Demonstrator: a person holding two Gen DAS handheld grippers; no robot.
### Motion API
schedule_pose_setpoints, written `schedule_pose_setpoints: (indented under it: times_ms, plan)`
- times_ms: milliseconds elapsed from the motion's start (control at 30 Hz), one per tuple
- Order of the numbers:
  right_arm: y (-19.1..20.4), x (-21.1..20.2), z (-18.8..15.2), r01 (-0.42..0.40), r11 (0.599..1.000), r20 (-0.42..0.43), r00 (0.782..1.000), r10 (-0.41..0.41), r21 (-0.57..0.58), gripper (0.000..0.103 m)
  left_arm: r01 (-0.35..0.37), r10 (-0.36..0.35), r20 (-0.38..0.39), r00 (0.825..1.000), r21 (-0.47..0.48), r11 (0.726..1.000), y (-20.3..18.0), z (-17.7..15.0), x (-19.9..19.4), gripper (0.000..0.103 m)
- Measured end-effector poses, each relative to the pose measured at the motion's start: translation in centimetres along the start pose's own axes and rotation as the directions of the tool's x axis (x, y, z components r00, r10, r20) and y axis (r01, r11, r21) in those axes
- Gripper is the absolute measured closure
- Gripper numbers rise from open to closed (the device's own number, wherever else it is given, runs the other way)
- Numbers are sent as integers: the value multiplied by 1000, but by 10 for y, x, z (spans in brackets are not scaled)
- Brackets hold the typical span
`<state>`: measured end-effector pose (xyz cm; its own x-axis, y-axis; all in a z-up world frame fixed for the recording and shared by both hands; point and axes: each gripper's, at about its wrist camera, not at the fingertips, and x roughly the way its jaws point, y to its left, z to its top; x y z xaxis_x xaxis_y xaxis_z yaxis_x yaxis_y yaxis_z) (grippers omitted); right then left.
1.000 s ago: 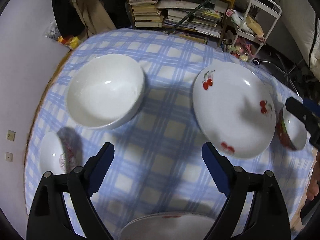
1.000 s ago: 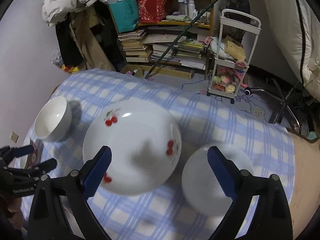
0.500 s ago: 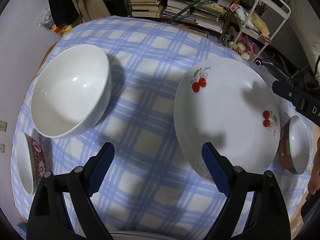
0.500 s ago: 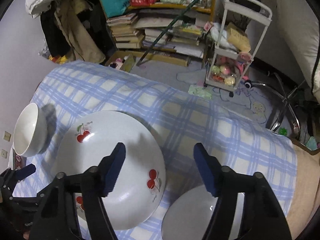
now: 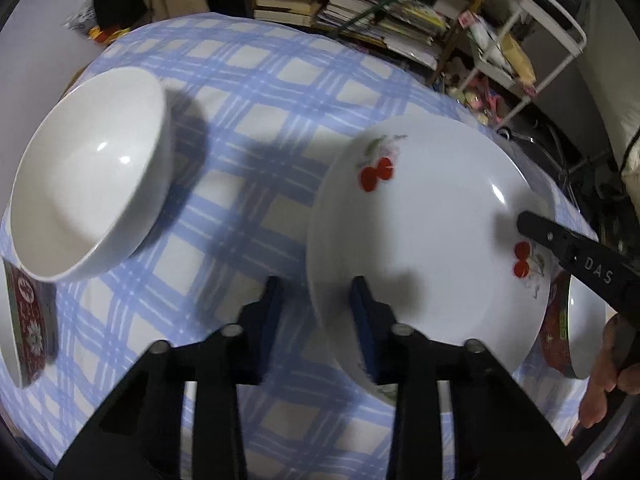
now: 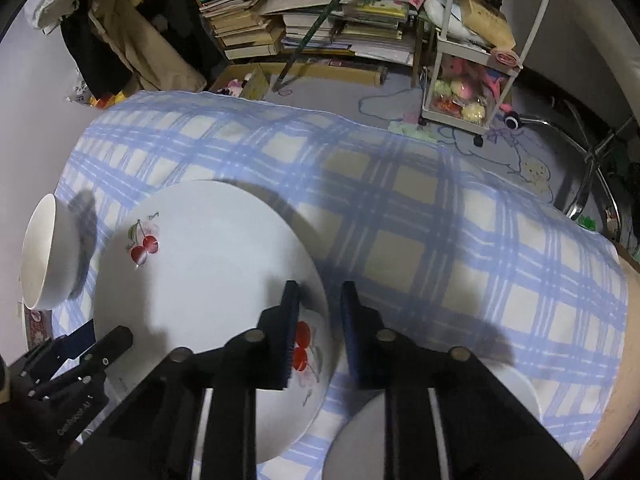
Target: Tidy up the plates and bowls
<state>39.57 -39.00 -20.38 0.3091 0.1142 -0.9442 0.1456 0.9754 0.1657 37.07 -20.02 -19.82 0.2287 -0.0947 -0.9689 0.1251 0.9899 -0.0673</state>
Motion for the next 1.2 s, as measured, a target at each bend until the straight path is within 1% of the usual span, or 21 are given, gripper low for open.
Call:
schedule_pose_setpoints:
  times_ms: [33, 133, 200, 233, 300, 367, 400, 467, 500, 533, 600, 700, 767, 833, 967, 1067, 1167, 1200]
  plan:
    - [1, 0, -1, 10, 1000, 12, 1000, -10, 0, 86, 6, -6, -16, 1000, 15, 1000, -3, 1, 0, 84]
    - [4, -2, -2, 28, 1000, 19, 999, -28, 0, 86, -21, 23, -24, 999, 46, 999, -10, 3, -4, 84]
    - [4, -4, -2, 29, 999, 13, 999, -29, 22, 86, -7, 9, -42, 999, 59, 998, -9, 3, -5, 84]
    - [3, -8, -3, 28, 998, 19, 999, -29, 52, 86, 5, -2, -46, 999, 56, 998, -5, 3, -6, 84]
    - [4, -13, -5, 8, 998, 32, 999, -10, 70, 86, -6, 7, -32, 999, 35, 999, 3, 2, -11, 84]
    - [10, -18, -9, -30, 999, 26, 999, 29, 44, 86, -4, 4, -31, 1000, 16, 1000, 9, 3, -14, 84]
    - [15, -18, -10, -30, 999, 19, 999, 30, 23, 86, 11, -10, -36, 999, 16, 1000, 12, 3, -16, 84]
    - [26, -20, -15, 22, 1000, 16, 1000, -22, -19, 86, 13, -12, -36, 999, 12, 1000, 15, 1, -20, 84]
    - [27, -20, -17, 27, 999, 15, 1000, -27, -25, 86, 5, -5, -27, 1000, 17, 1000, 16, 1, -23, 84]
    - [28, -22, -21, 14, 1000, 15, 1000, -14, -18, 86, 3, -3, -16, 1000, 24, 1000, 17, -1, -27, 84]
    - [25, -26, -27, -20, 1000, 10, 1000, 20, 8, 86, 18, -17, -19, 1000, 44, 999, 19, -3, -32, 84]
    - [23, -30, -36, -42, 999, -5, 999, 42, 5, 86, 49, -47, -49, 998, 43, 998, 23, -10, -39, 84]
    - [25, -32, -42, -50, 999, -26, 998, 50, -4, 86, 62, -60, -46, 997, 55, 997, 23, -15, -46, 84]
    - [29, -36, -50, -39, 999, -40, 998, 38, -30, 87, 60, -58, -39, 998, 63, 996, 26, -23, -57, 84]
    - [39, -51, -63, -38, 998, -30, 999, 37, -49, 87, 53, -51, -28, 998, 70, 996, 35, -33, -71, 84]
    - [44, -65, -69, -74, 997, -16, 997, 74, -32, 87, 50, -48, -41, 998, 53, 997, 47, -43, -78, 84]
    - [48, -77, -73, -136, 991, -20, 991, 136, 14, 88, 34, -32, -43, 999, 49, 998, 56, -51, -84, 84]
    - [52, -82, -75, -137, 991, -15, 990, 137, 2, 88, 43, -42, -45, 998, 38, 998, 59, -54, -87, 84]
